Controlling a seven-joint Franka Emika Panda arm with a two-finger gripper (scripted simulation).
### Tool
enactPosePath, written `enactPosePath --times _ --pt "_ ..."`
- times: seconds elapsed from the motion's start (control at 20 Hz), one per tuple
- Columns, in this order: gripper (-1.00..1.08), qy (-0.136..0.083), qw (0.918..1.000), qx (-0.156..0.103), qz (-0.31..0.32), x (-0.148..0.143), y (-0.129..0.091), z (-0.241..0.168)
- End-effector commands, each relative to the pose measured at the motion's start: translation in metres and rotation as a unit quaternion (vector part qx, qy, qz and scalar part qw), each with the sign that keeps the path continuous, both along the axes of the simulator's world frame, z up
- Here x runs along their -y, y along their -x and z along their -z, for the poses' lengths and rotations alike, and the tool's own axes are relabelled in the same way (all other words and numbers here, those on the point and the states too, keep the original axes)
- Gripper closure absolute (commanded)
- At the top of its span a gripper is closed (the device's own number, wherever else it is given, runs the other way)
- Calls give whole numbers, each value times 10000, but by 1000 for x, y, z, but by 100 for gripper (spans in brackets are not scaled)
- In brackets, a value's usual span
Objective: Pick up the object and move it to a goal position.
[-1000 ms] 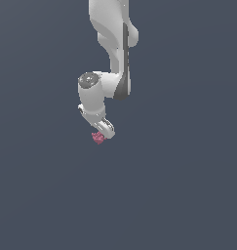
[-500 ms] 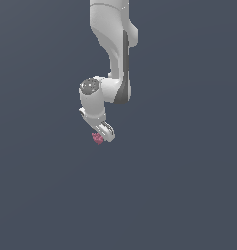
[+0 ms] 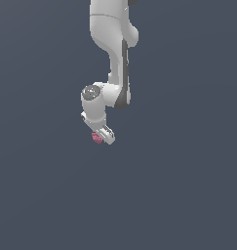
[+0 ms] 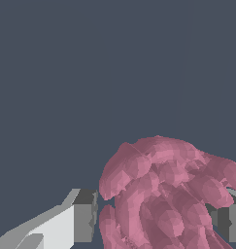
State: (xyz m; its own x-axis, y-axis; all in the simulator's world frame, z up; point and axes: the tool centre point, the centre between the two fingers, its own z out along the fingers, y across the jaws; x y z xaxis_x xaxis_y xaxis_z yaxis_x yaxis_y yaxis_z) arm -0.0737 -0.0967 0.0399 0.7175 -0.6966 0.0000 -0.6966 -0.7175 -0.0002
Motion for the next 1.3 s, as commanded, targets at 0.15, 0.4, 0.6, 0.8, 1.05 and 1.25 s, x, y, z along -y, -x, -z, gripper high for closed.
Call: enactPosePath --times 0.15,0.4,0.6,0.8,1.05,1.25 --pt "108 1 10000 -1 2 0 0 1" --pt "108 -1 10000 6 -1 0 0 0" --pt "108 -1 10000 6 -1 -5 -1 -3" --pt "108 -1 10000 6 -1 -21 -3 -14" --pt "108 0 10000 5 1 -53 -7 -36" --pt "108 3 10000 3 2 -86 -12 -58"
